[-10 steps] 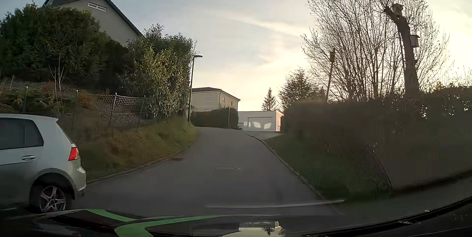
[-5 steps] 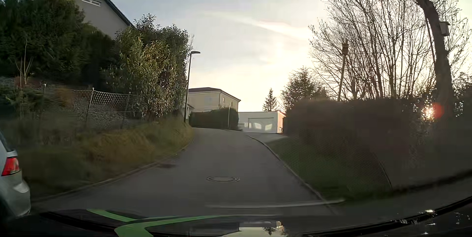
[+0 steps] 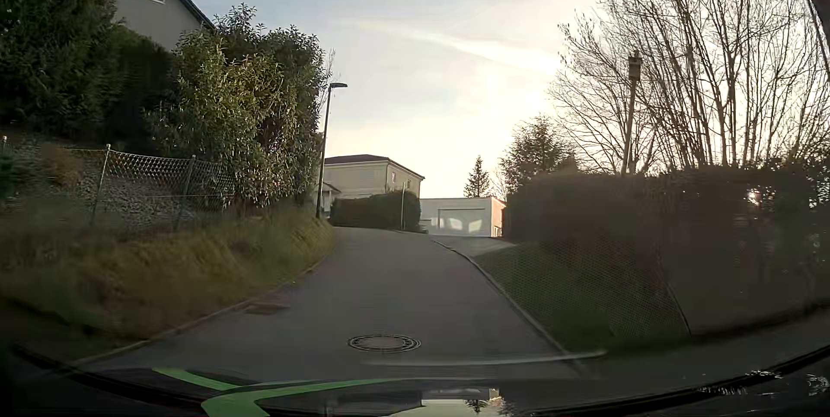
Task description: Follow the waypoints while adhering to traffic rules and regulations
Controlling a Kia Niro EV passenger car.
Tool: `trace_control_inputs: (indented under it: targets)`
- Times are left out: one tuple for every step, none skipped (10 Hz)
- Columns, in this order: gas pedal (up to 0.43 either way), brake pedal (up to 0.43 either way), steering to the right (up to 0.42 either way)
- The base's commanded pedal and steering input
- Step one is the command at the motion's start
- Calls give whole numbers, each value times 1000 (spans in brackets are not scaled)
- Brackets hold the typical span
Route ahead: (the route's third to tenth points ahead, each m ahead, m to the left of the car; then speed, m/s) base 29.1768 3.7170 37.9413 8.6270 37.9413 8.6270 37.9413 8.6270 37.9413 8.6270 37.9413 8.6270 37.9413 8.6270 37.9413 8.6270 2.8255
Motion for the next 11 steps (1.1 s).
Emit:
trace_control_inputs:
  targets:
    - [220, 0, -8]
    - [220, 0, -8]
    - [220, 0, -8]
    - [220, 0, -8]
    - [220, 0, -8]
    - [220, 0, -8]
    - [220, 0, -8]
    - [220, 0, -8]
    - [220, 0, -8]
    - [220, 0, -8]
    - [220, 0, -8]
